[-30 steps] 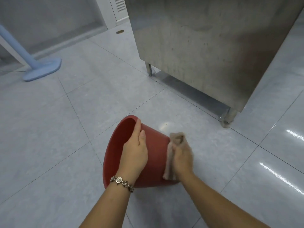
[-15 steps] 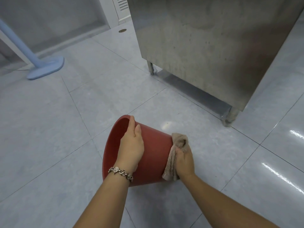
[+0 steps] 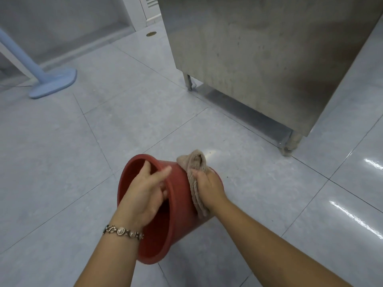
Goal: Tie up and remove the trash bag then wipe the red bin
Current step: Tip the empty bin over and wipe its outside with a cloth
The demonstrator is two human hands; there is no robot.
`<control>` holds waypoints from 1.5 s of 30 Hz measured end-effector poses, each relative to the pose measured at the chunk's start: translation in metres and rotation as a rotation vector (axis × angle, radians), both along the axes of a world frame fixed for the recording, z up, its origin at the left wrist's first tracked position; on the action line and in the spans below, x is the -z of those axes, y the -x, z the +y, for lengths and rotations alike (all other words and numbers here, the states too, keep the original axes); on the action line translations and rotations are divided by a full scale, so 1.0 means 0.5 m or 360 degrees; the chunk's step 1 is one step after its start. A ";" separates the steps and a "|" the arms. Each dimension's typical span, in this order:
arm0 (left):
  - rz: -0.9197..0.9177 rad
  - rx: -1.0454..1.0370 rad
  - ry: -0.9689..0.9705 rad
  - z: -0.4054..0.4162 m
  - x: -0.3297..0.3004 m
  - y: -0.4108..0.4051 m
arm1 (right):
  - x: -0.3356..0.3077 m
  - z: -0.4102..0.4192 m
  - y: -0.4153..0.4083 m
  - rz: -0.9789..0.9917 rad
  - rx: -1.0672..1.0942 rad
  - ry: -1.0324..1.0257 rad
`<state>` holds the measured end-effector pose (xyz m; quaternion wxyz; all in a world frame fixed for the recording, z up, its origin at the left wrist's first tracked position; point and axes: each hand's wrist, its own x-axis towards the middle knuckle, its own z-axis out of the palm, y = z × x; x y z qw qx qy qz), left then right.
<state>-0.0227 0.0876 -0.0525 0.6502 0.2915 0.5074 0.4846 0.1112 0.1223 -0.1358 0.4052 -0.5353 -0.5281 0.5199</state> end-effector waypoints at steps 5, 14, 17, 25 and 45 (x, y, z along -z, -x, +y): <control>0.0728 0.0512 0.0123 -0.023 -0.006 -0.021 | 0.002 0.075 -0.002 -0.0075 0.0008 0.0424; 0.2006 0.0588 -0.0259 0.009 0.004 -0.054 | 0.041 0.064 -0.081 0.1054 0.0602 0.1118; 0.2024 0.0665 -0.0260 0.006 0.008 -0.064 | 0.039 0.082 -0.122 0.1413 0.0820 0.0999; 0.2020 0.0982 -0.0161 -0.046 0.023 -0.141 | 0.017 0.107 -0.167 0.1597 0.0909 0.0873; 0.1657 0.0530 -0.0014 -0.019 -0.013 -0.164 | -0.130 0.141 -0.211 0.1923 0.0686 0.0478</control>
